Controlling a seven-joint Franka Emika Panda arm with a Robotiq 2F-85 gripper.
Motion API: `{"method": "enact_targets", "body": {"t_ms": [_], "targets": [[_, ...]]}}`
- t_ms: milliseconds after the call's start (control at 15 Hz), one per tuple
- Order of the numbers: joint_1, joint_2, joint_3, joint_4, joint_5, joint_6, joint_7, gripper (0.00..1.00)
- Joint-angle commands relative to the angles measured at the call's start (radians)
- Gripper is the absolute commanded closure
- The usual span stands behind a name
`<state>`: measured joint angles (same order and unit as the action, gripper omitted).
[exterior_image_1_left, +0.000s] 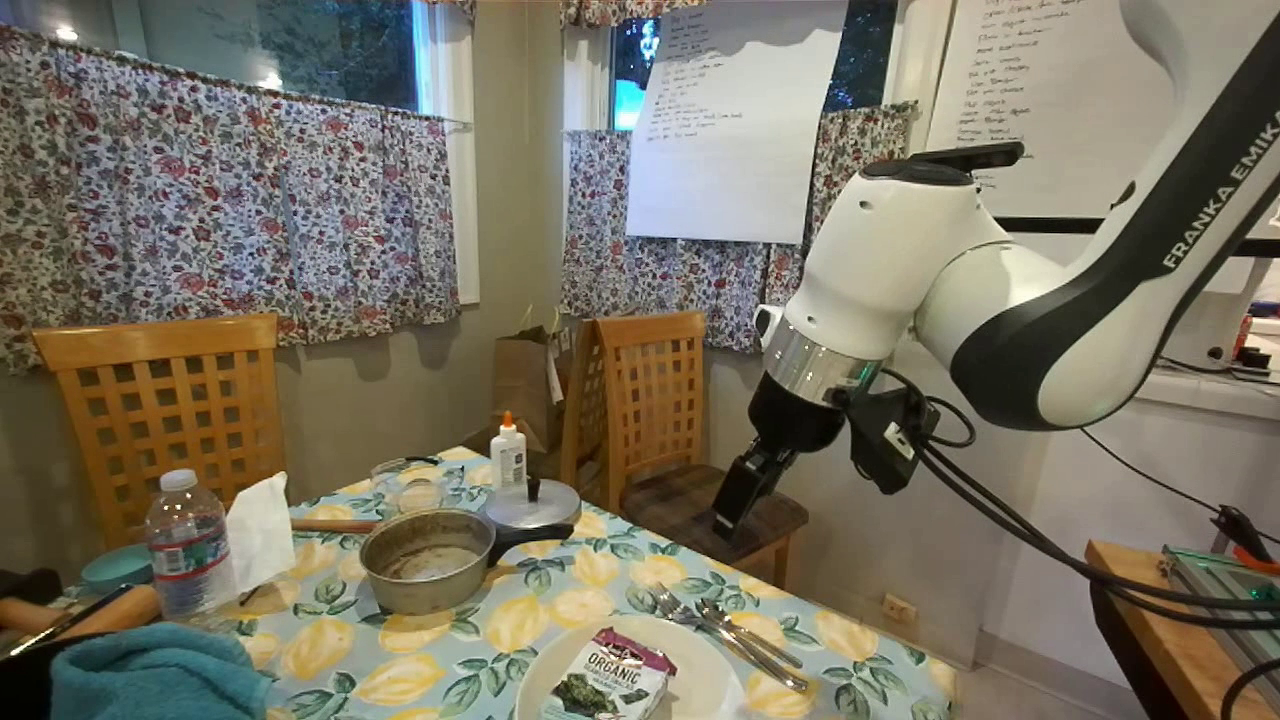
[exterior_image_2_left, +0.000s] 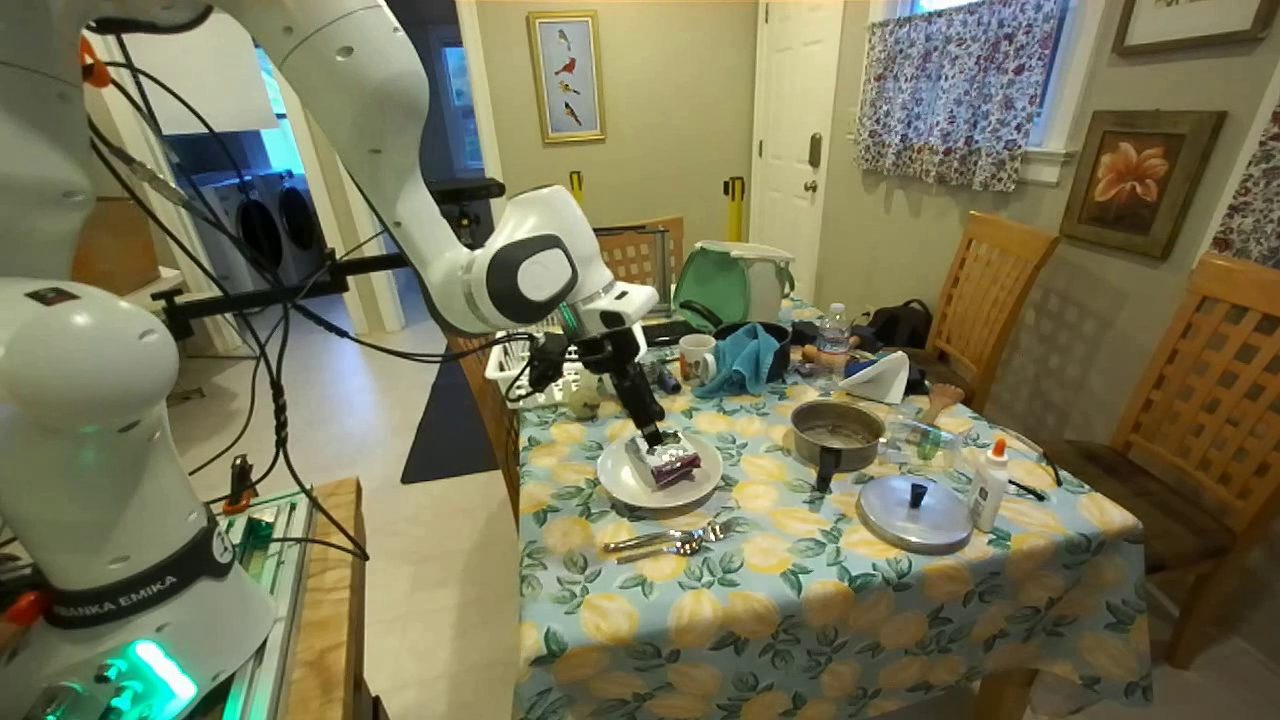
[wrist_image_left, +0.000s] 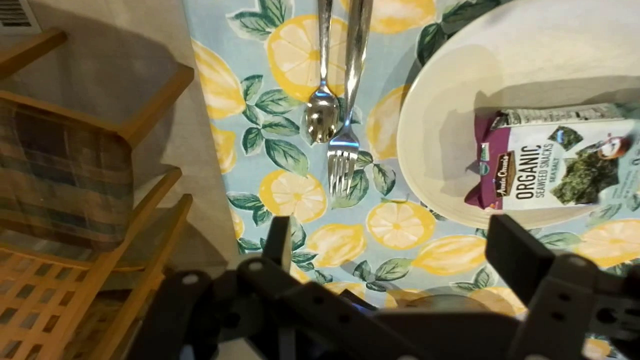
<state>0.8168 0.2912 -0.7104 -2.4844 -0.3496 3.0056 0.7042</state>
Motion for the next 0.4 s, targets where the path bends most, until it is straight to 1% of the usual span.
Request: {"method": "enact_targets", "body": {"t_ms": [0,333], "targets": [[0.014,0.0,-0.012,0.0,-0.002,0.001,0.007,0.0],[0.02,0.0,-0.019,0.0,-0.003,0.002,0.01,0.0]]}}
